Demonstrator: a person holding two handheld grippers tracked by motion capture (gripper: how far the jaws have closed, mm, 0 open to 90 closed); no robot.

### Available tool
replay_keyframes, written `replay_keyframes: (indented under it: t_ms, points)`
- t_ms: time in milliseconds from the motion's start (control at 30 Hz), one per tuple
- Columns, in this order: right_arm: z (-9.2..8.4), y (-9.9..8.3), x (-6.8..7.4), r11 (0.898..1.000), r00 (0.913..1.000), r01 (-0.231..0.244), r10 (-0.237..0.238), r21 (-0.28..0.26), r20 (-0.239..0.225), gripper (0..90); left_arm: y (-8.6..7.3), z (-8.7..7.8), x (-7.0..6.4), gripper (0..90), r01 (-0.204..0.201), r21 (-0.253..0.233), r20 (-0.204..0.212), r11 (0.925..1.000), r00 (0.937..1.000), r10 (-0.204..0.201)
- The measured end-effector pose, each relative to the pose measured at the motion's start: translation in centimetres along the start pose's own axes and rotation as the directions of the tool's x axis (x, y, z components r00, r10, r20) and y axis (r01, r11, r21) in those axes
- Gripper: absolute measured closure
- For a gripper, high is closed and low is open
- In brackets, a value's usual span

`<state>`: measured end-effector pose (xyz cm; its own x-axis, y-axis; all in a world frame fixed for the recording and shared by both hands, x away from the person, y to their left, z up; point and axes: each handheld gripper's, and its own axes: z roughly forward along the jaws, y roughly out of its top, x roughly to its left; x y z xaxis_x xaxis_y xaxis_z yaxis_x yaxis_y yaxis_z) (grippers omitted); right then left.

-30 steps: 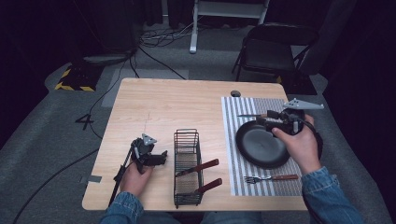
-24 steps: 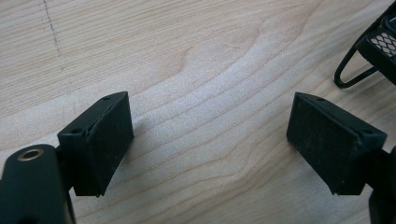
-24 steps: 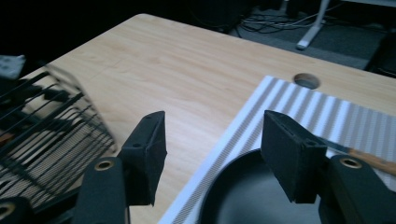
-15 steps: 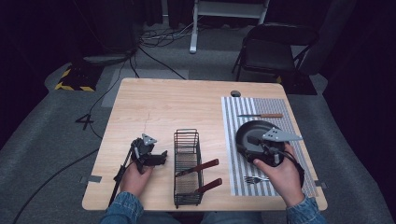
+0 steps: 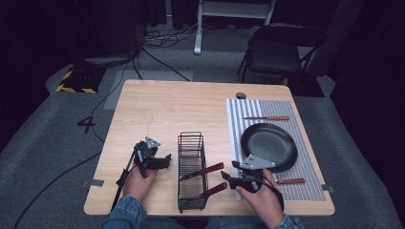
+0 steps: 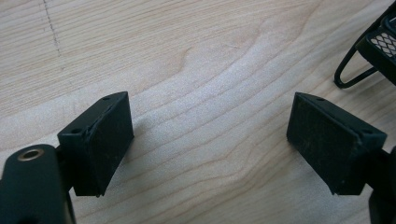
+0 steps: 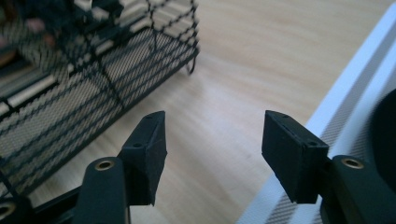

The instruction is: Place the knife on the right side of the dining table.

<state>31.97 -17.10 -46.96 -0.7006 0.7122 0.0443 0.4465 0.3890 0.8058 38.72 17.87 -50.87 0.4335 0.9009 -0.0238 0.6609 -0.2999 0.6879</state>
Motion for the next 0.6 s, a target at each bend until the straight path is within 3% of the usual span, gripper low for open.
replay_keyframes:
  t_ms: [167,233,267,433,600]
  points:
    - [2.2,-1.7,1.4,0.998,0.9993,0.023,-0.021,0.053,-0.031,40.3,0.0,0.0,0.0,14.8,0.000,0.000,0.000,1.0000,1.0000,0.000]
    - [2.4,-1.9,1.6,0.998,0.9991,0.031,-0.029,0.058,-0.029,40.3,0.0,0.0,0.0,14.8,0.000,0.000,0.000,1.0000,1.0000,0.000]
    - [2.8,-2.3,2.0,0.997,0.9983,0.056,-0.055,0.059,-0.016,40.4,0.0,0.0,0.0,14.8,0.000,0.000,0.000,1.0000,1.0000,0.000]
    - [3.3,-2.6,3.0,0.993,0.9958,0.091,-0.090,0.074,-0.014,41.7,0.0,0.0,0.0,14.8,0.000,0.000,0.000,1.0000,1.0000,0.000]
    - [3.6,-2.5,3.0,0.993,0.9963,0.085,-0.084,0.080,-0.021,37.5,0.0,0.0,0.0,14.8,0.001,0.000,0.001,1.0000,1.0000,-0.001]
